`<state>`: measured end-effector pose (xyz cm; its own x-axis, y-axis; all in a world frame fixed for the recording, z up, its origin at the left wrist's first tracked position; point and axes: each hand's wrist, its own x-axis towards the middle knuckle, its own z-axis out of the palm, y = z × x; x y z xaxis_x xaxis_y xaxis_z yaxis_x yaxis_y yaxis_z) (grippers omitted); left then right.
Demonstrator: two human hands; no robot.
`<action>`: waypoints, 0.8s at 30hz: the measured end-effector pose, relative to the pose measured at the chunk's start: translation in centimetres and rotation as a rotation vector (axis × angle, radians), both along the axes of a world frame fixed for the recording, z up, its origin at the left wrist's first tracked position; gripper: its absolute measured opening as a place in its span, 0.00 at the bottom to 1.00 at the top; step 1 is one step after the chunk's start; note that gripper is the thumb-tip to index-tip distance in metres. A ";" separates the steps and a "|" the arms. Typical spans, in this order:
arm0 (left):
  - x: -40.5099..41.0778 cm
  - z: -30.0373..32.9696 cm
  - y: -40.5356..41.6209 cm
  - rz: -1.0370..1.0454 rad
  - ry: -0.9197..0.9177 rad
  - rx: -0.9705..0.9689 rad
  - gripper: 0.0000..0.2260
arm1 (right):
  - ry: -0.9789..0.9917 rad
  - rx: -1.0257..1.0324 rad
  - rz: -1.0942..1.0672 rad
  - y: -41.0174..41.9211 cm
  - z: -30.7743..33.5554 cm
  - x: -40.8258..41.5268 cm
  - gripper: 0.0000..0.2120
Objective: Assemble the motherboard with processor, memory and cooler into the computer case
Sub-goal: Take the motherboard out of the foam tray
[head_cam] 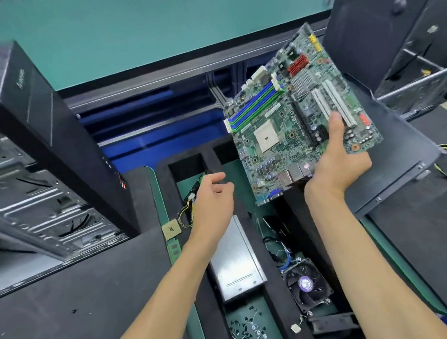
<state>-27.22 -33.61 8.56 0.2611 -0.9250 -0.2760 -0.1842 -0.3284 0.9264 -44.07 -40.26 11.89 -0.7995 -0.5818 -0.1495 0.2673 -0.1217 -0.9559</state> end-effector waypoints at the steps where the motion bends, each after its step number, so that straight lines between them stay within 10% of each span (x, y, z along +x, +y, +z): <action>1: 0.1 0.3 0.1 0.012 0.002 0.011 0.15 | -0.038 0.000 -0.004 0.5 0.4 -0.1 0.29; 24: 10.1 -0.7 17.4 0.430 -0.055 0.045 0.13 | -0.444 0.445 0.245 21.9 -4.3 12.0 0.50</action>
